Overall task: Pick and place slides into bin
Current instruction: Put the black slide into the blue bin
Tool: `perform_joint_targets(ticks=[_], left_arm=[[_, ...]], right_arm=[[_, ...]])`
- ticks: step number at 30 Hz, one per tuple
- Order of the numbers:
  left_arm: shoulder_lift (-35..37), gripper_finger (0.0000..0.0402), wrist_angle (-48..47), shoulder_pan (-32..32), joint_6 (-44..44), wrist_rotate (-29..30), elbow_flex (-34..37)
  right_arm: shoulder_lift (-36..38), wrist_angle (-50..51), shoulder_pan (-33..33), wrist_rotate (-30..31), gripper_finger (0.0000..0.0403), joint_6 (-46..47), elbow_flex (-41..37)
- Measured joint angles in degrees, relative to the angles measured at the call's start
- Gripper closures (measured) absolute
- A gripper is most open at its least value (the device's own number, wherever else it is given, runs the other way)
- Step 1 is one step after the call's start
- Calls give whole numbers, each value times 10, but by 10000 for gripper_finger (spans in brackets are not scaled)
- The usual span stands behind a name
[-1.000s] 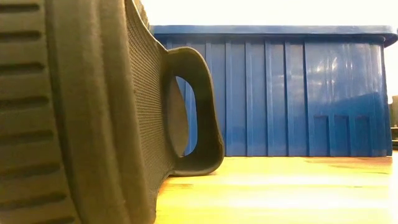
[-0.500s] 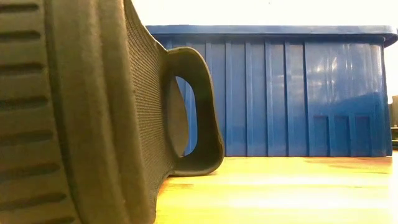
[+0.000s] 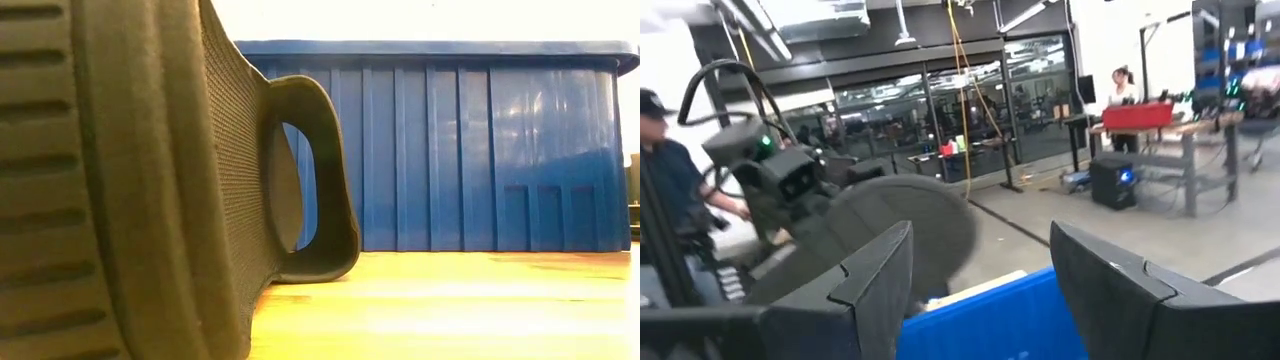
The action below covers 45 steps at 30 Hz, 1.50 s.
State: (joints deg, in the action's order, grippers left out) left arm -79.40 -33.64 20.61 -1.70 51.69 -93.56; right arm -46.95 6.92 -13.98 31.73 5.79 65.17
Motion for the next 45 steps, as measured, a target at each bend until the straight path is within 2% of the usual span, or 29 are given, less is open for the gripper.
perform_joint_targets(ticks=[3,10,13,21,26,29,35,45], left_arm=[[-27,400,1,-25,59,16,-20],[-93,400,4,-59,280,105,-61],[-119,400,31,-73,387,121,-72],[-166,400,214,-106,723,149,-72],[-192,400,305,-120,879,147,-72],[-202,400,327,-124,914,137,-71],[-213,400,336,-128,923,75,-71],[-222,400,389,-130,958,45,-70]], right_arm=[[-1,0,0,11,177,43,0],[-16,1,0,143,177,171,0],[-24,1,6,173,177,220,0],[-42,54,37,177,177,379,0],[-46,84,56,136,177,449,0],[-46,83,63,122,177,458,0],[-50,83,74,118,177,468,0],[-70,95,93,113,177,491,0]])
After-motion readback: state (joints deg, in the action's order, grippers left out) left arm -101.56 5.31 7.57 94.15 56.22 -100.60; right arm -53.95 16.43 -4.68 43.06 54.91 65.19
